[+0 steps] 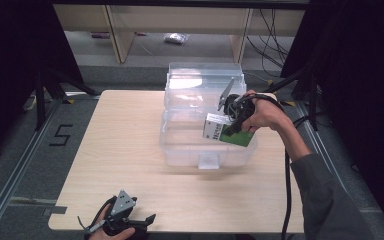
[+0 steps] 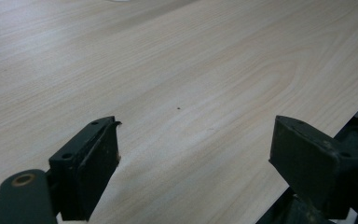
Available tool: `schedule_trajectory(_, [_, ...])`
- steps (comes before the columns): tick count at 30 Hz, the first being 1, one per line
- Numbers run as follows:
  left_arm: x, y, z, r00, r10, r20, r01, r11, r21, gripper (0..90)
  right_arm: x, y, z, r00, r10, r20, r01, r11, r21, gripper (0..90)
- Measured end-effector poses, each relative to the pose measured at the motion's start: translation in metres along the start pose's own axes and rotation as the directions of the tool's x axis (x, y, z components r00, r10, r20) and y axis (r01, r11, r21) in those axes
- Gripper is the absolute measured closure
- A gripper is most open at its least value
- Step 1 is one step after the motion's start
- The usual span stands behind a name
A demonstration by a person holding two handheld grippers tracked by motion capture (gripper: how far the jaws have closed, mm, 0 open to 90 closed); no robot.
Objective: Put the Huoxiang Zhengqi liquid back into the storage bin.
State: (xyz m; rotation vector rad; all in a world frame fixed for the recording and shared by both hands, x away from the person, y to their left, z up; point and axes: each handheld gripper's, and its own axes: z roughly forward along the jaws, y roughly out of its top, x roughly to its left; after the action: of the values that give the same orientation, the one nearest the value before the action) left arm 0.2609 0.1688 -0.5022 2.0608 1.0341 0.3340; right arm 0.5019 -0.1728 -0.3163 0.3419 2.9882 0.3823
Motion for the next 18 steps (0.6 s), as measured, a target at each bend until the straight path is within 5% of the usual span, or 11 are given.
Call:
schedule_trajectory(10, [0.000, 0.000, 0.001, 1.0000, -0.005, 0.002, 0.005, 1.0000, -0.002, 14.9, -0.017, -0.009, 0.022, 0.9998, 0.018, -0.008, -0.017, 1.000, 0.021, 65.0])
schedule_trajectory(14, [-0.001, -0.001, 0.000, 0.9999, -0.012, -0.008, 0.012, 0.9999, -0.012, 14.9, -0.018, -0.008, 0.028, 0.9991, 0.042, -0.004, -0.042, 0.997, 0.069, 64.9])
schedule_trajectory(18, [0.000, -0.001, 0.001, 0.9999, -0.012, -0.011, 0.012, 0.9999, -0.006, 14.9, -0.021, -0.011, 0.034, 0.9996, 0.028, -0.006, -0.028, 0.998, 0.053, 64.9])
